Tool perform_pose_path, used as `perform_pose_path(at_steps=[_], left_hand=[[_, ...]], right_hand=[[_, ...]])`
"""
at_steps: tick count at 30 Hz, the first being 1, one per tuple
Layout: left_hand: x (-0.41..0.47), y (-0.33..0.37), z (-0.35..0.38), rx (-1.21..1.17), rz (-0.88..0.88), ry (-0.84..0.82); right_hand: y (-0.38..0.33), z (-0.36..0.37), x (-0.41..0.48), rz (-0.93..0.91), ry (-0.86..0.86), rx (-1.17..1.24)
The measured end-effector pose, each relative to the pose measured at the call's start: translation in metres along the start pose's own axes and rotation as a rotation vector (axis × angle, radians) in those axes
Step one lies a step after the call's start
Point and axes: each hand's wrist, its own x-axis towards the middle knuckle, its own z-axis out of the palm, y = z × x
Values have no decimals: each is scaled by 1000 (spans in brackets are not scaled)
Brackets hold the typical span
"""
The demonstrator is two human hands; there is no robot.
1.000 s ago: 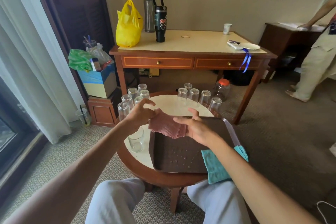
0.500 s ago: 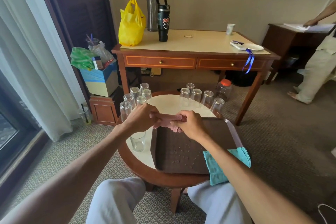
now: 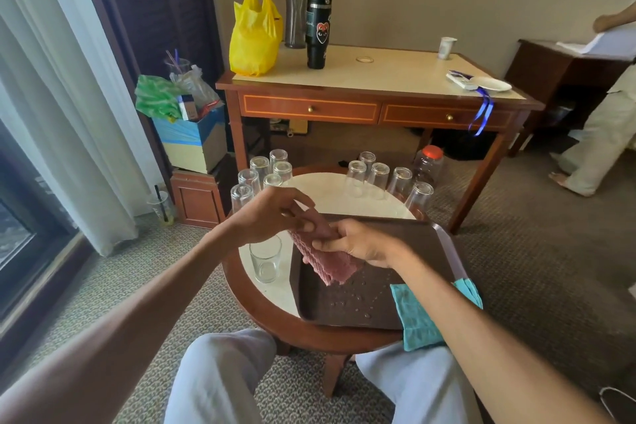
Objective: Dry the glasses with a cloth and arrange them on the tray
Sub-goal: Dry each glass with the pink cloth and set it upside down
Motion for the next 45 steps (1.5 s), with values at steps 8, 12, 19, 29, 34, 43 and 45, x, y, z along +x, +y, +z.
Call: perform_pose_path(at_steps=[8,12,19,29,34,43,45], left_hand=[[-22,-58,-16,36,-271,5],[-36,-104,-7,88,-411,-78],[-43,-136,15,134,-347,41],[-28,-91,11,63,-160,36],[-20,-68,6,206,-73,32],[-5,-10,10,231,102,-97],[-1,-3,11,123,74,-99]], right_hand=[[8,7,19,43,129,115],[17,9,30,79,148,210],[23,20,41,139,67,172],[6,22,38,70,15,101],[3,10,22,78,69,-83],[0,-8,-9,39,77,-42],[1,-15,-12,-7,144,-34]])
